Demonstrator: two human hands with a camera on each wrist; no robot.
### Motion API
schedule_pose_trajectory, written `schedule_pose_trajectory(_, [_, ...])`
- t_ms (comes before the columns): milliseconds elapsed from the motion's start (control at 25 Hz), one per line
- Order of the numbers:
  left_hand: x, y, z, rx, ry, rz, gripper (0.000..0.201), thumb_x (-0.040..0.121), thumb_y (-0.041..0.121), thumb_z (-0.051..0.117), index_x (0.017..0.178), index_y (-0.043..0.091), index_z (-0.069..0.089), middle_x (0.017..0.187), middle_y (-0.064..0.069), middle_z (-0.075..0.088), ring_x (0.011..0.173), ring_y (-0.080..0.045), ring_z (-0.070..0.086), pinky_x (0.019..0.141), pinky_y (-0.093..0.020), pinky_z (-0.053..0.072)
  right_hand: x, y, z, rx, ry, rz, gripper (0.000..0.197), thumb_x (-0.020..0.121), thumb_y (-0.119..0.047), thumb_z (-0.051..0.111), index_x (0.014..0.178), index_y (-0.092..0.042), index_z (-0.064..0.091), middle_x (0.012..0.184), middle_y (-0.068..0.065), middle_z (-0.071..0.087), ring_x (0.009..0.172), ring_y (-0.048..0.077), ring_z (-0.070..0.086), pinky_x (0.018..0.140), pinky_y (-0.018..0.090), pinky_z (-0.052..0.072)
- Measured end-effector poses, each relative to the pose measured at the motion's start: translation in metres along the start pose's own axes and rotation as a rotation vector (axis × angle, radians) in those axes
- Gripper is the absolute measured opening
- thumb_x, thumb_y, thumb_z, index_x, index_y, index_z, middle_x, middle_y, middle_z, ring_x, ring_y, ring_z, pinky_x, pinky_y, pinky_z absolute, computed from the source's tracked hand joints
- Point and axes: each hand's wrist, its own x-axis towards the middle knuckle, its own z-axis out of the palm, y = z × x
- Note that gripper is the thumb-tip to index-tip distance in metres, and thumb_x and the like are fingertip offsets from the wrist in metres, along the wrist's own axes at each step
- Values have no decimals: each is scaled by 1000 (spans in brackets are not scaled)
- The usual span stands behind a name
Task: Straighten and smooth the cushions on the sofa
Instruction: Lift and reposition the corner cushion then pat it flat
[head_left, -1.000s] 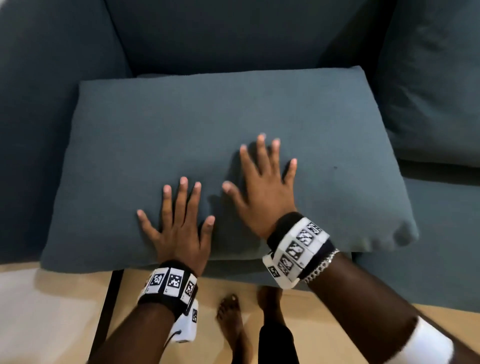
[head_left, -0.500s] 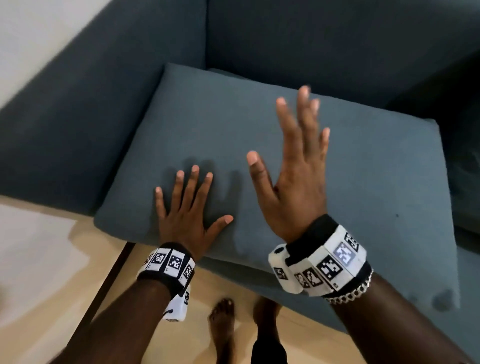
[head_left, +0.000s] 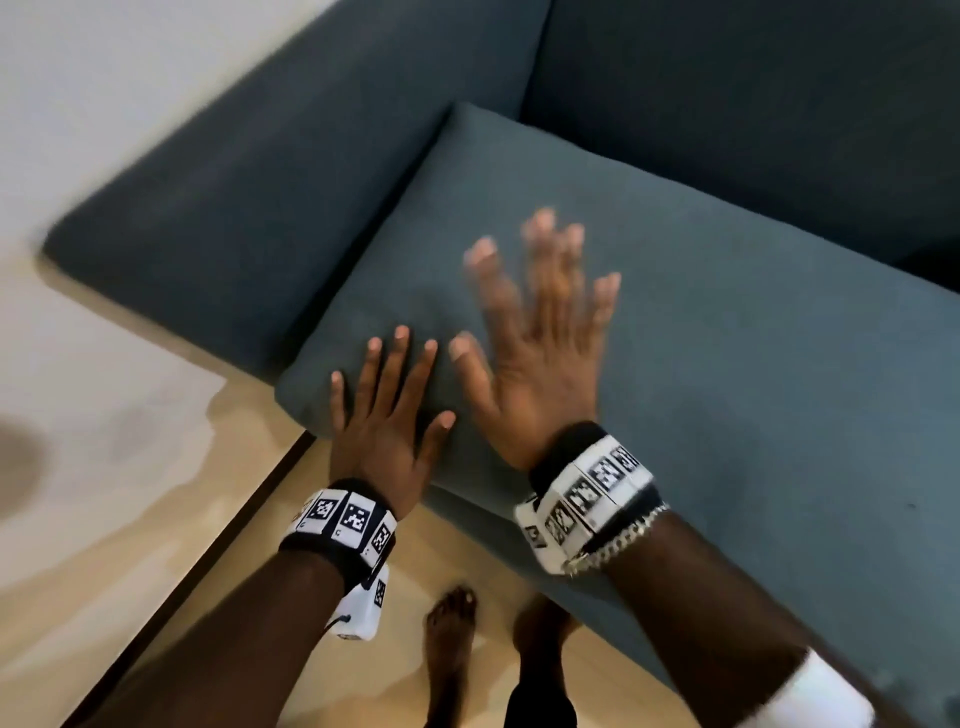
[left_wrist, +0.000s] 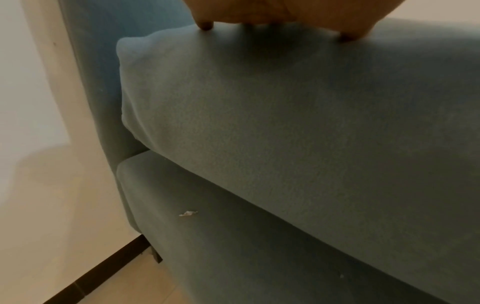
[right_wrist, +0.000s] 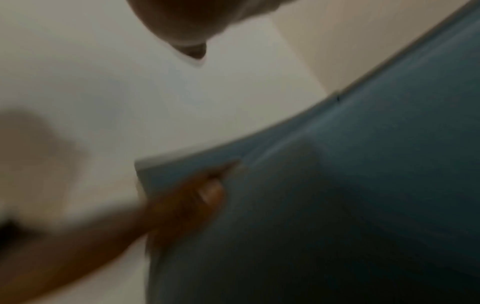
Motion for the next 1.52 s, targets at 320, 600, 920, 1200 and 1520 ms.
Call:
schedule_pose_trajectory(320, [19, 5, -8, -88, 46, -46, 83, 96, 69, 28, 164, 27, 4, 172, 4, -7, 157, -23, -12, 123, -63, -5, 26, 43, -18, 10, 78, 154, 72, 104, -50, 41, 166, -30, 10, 169, -3, -17, 160, 29, -10, 126, 57, -9])
schedule_pose_trajectory(600, [-2, 55, 4, 221, -131, 511, 124, 55, 82, 73, 160, 37, 25, 172, -3, 8, 157, -37, 9, 109, -83, 5, -80, 84, -22, 305, 280, 284, 42, 99, -33, 62, 137, -14, 63, 157, 11, 46, 150, 29, 39, 122, 49, 32])
schedule_pose_trajectory(920, [21, 109, 8, 147, -118, 528, 47, 47, 38, 95, 90, 40, 77, 143, 5, 57, 146, -20, 41, 110, -80, 8, -287, 149, -7, -184, 50, 636, 52, 72, -30, 79, 123, -33, 69, 148, 8, 58, 135, 35, 49, 96, 51, 39])
schedule_pose_trajectory(1200, [32, 154, -78, -20, -59, 397, 25, 68, 22, 84, 80, 33, 66, 95, 17, 62, 101, -12, 64, 114, -61, 17, -241, 155, -93, -58, 188, 658, 30, 84, -37, 56, 98, -31, 81, 107, -4, 78, 102, 21, 60, 80, 39, 39])
schedule_pose_trajectory(1520, [130, 252, -232, -183, 120, 186, 15, 92, 43, 68, 97, 30, 72, 111, 11, 70, 112, -18, 62, 116, -54, 16, -95, 187, -283, -46, 534, 587, 21, 94, -38, 60, 100, -30, 78, 94, -9, 74, 97, 17, 62, 94, 34, 29])
